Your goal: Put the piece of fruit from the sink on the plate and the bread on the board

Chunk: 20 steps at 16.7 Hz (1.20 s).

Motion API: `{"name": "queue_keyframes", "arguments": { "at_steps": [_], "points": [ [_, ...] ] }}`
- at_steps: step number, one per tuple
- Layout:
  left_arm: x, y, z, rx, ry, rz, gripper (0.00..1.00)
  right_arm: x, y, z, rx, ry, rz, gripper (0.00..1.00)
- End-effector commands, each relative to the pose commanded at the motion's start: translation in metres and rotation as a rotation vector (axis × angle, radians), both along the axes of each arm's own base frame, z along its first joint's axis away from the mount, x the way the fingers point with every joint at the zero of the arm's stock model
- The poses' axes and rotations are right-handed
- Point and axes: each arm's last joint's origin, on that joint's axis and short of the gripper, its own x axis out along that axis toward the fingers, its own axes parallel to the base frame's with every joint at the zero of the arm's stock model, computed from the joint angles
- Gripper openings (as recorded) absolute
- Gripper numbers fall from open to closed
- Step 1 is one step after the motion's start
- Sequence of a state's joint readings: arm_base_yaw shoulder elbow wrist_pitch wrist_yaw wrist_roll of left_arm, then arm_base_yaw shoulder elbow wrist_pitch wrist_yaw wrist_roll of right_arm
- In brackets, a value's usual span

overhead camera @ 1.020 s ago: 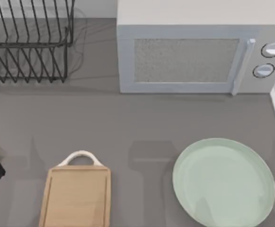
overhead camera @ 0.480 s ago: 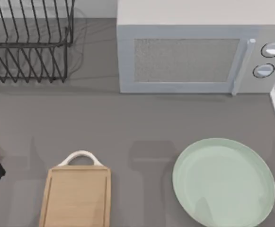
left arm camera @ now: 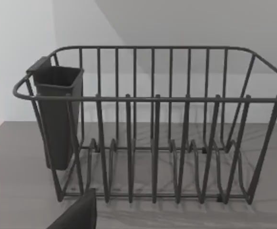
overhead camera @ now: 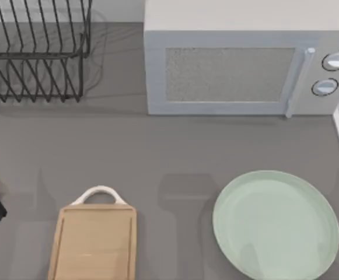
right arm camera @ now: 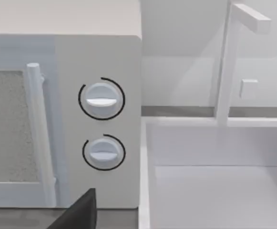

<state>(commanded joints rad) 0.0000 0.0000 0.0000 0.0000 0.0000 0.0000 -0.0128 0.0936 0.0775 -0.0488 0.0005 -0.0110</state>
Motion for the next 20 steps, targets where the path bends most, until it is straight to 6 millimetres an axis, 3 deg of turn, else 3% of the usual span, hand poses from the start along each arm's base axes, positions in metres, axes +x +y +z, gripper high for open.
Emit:
{"name": "queue_keyframes", "arguments": {
  "at_steps": [6, 9, 12, 16, 20],
  "points": [
    [0.0, 0.0, 0.0, 0.0, 0.0, 0.0, 1.0, 0.027, -0.007, 0.052, -0.036, 0.275, -0.042, 1.0],
    [0.0, 0.0, 0.0, 0.0, 0.0, 0.0, 1.0, 0.06, -0.014, 0.079, -0.052, 0.464, -0.061, 1.0],
    [0.0, 0.0, 0.0, 0.0, 0.0, 0.0, 1.0, 0.108, -0.026, 0.096, -0.06, 0.67, -0.072, 1.0],
    [0.0, 0.0, 0.0, 0.0, 0.0, 0.0, 1.0, 0.18, -0.049, 0.092, -0.053, 0.948, -0.072, 1.0],
    [0.0, 0.0, 0.0, 0.0, 0.0, 0.0, 1.0, 0.246, -0.076, 0.06, -0.029, 1.199, -0.055, 1.0]
  ]
}}
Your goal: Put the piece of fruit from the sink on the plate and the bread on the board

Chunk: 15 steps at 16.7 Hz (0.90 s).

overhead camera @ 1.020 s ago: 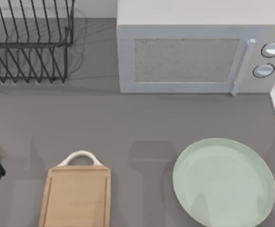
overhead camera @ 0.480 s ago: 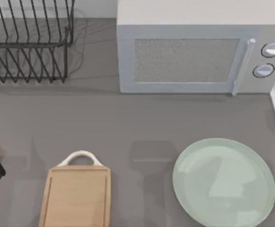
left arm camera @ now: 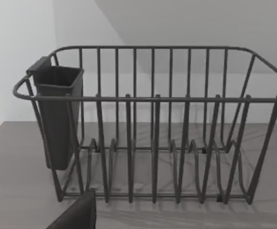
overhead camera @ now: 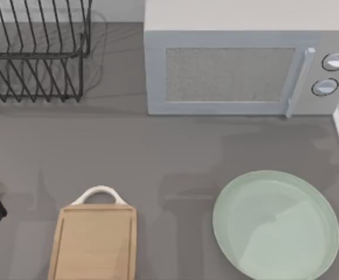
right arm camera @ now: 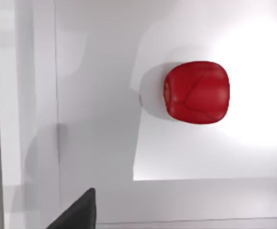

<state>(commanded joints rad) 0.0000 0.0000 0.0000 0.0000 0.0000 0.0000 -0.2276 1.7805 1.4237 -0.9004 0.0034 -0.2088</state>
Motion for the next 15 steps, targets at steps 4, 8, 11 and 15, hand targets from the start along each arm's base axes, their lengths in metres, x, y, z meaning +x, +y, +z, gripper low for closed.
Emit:
{"name": "queue_keyframes", "arguments": {
  "at_steps": [4, 8, 11, 15],
  "points": [
    [0.0, 0.0, 0.0, 0.0, 0.0, 0.0, 1.0, 0.043, -0.024, -0.043, 0.041, 0.192, -0.001, 1.0],
    [0.0, 0.0, 0.0, 0.0, 0.0, 0.0, 1.0, 0.062, -0.036, -0.073, 0.069, 0.296, 0.001, 1.0],
    [0.0, 0.0, 0.0, 0.0, 0.0, 0.0, 1.0, 0.064, -0.038, -0.076, 0.072, 0.305, 0.001, 1.0],
    [0.0, 0.0, 0.0, 0.0, 0.0, 0.0, 1.0, 0.065, -0.035, -0.077, 0.071, 0.305, 0.006, 1.0]
  ]
}}
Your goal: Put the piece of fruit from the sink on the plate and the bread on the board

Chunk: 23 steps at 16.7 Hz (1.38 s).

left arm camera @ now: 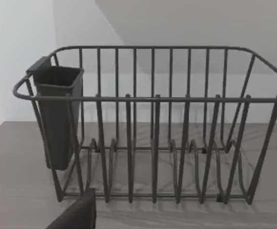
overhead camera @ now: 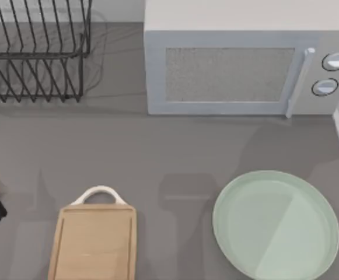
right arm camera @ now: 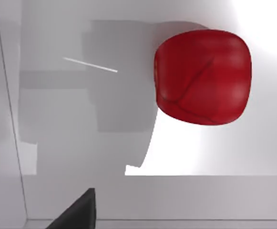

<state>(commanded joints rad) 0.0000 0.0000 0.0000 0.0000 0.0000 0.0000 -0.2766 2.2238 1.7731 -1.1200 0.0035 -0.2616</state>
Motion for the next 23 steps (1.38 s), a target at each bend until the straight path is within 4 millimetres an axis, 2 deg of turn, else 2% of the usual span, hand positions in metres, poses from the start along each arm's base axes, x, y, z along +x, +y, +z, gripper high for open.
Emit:
{"name": "queue_keyframes", "arguments": {
  "at_steps": [3, 9, 11, 13, 16, 23],
  "points": [
    [0.0, 0.0, 0.0, 0.0, 0.0, 0.0, 1.0, 0.003, -0.001, -0.026, 0.002, 0.008, -0.001, 1.0],
    [0.0, 0.0, 0.0, 0.0, 0.0, 0.0, 1.0, 0.006, -0.004, -0.119, -0.004, -0.015, -0.003, 1.0],
    [0.0, 0.0, 0.0, 0.0, 0.0, 0.0, 1.0, 0.002, -0.003, -0.143, -0.002, -0.007, -0.004, 1.0],
    [0.0, 0.0, 0.0, 0.0, 0.0, 0.0, 1.0, 0.0, -0.002, -0.152, 0.0, 0.0, -0.005, 1.0],
    [0.0, 0.0, 0.0, 0.0, 0.0, 0.0, 1.0, 0.0, -0.002, -0.152, 0.0, 0.0, -0.005, 1.0],
    [0.0, 0.0, 0.0, 0.0, 0.0, 0.0, 1.0, 0.0, -0.002, -0.152, 0.0, 0.0, -0.005, 0.47]
  ]
}}
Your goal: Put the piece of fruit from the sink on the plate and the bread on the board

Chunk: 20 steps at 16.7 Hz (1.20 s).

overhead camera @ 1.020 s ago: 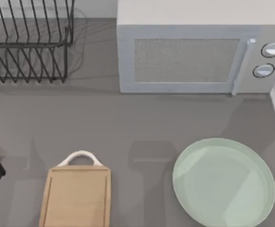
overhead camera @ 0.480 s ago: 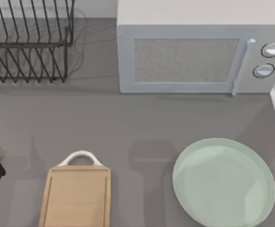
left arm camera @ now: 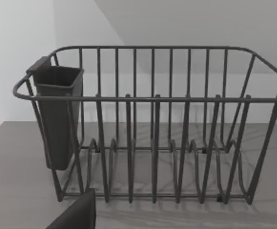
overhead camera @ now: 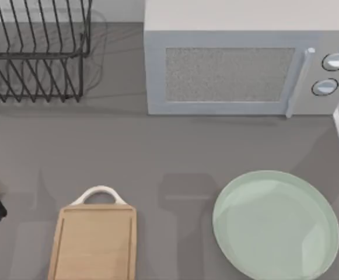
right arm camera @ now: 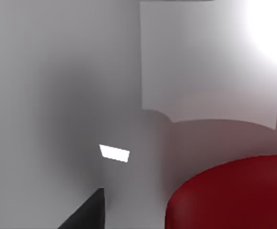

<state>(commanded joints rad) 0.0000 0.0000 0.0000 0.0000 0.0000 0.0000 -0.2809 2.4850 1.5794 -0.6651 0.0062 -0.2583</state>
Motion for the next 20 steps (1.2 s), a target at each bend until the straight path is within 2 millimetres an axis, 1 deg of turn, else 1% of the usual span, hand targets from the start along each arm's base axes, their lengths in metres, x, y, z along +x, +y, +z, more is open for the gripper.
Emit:
{"name": "queue_keyframes", "arguments": {
  "at_steps": [6, 7, 14, 15, 17, 20],
  "points": [
    [0.0, 0.0, 0.0, 0.0, 0.0, 0.0, 1.0, 0.0, 0.0, 0.0, 0.0, 0.0, 0.0, 0.02],
    [0.0, 0.0, 0.0, 0.0, 0.0, 0.0, 1.0, 0.0, 0.0, 0.0, 0.0, 0.0, 0.0, 0.0],
    [0.0, 0.0, 0.0, 0.0, 0.0, 0.0, 1.0, 0.0, 0.0, 0.0, 0.0, 0.0, 0.0, 0.0],
    [0.0, 0.0, 0.0, 0.0, 0.0, 0.0, 1.0, 0.006, 0.0, 0.029, -0.001, -0.051, -0.004, 0.0],
    [0.0, 0.0, 0.0, 0.0, 0.0, 0.0, 1.0, 0.007, -0.001, 0.035, -0.001, -0.054, -0.004, 0.0],
    [0.0, 0.0, 0.0, 0.0, 0.0, 0.0, 1.0, 0.009, -0.001, 0.064, 0.0, -0.05, -0.004, 0.0]
  ]
}}
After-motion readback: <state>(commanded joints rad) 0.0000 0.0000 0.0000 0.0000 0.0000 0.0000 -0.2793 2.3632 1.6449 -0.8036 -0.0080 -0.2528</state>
